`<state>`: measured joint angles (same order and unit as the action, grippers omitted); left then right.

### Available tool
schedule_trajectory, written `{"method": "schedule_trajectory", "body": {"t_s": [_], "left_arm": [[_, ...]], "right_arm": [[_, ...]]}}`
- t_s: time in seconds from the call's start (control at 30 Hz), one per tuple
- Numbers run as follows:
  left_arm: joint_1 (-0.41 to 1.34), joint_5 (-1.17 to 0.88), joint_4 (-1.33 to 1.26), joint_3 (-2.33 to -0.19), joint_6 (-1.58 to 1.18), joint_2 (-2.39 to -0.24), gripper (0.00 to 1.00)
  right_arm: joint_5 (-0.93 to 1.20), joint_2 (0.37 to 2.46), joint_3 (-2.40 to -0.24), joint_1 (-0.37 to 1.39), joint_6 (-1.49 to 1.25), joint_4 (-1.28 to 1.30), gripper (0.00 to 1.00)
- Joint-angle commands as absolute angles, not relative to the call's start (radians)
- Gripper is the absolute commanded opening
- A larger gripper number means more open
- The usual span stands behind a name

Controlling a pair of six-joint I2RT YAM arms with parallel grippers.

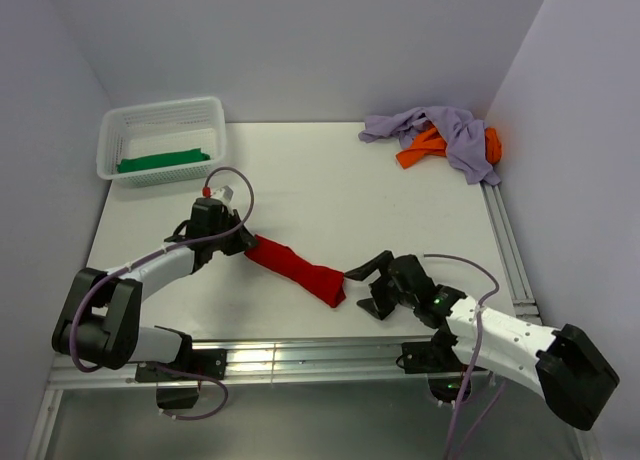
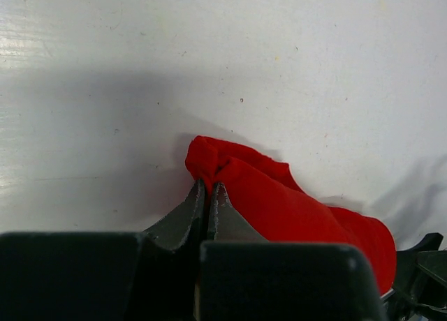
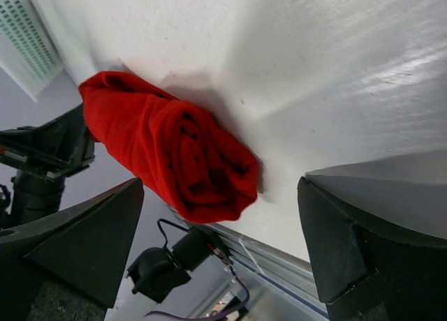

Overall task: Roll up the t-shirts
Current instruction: Place the rolled tshirt into the container

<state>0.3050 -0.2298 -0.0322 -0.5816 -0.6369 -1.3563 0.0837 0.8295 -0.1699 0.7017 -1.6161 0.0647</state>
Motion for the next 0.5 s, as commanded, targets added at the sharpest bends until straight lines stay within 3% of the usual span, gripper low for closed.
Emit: {"method": "schedule_trajectory", "body": {"t_s": [0.0, 0.47], "left_arm": [[0.313, -0.224, -0.04, -0.6, -0.634, -1.358, 0.0], [0.313, -0.222, -0.034, -0.615, -0.635, -1.377, 0.0]], "right_arm": [[0.002, 0.868, -0.158, 0.741, -1.692, -0.104, 0.97], [-0.146, 1.002, -0.221, 0.907, -1.821, -0.055, 0.93]]}}
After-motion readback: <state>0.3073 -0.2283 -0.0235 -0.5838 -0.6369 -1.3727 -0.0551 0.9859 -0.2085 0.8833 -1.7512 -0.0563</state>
